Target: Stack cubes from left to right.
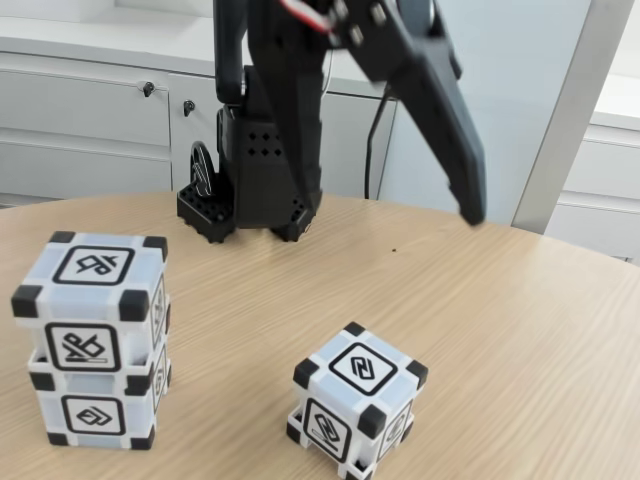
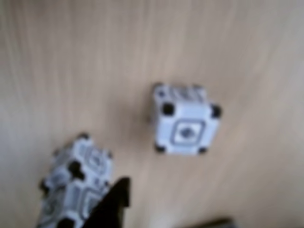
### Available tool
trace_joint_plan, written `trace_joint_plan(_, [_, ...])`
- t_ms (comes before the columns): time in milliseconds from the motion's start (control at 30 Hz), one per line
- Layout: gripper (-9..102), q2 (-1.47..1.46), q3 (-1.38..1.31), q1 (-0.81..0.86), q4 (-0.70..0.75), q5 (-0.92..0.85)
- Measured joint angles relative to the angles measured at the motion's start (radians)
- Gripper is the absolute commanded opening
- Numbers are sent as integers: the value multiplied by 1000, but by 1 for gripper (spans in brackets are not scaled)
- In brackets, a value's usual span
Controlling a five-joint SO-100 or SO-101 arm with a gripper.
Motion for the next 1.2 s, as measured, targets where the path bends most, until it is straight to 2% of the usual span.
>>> trace_joint_plan(133, [36, -66, 0, 67, -23, -49])
trace_joint_plan(367, [36, -146, 0, 155, -167, -67])
trace_joint_plan(1033, [40, -319, -2, 150, -202, 5])
trace_joint_plan(1200, [40, -322, 0, 149, -293, 55])
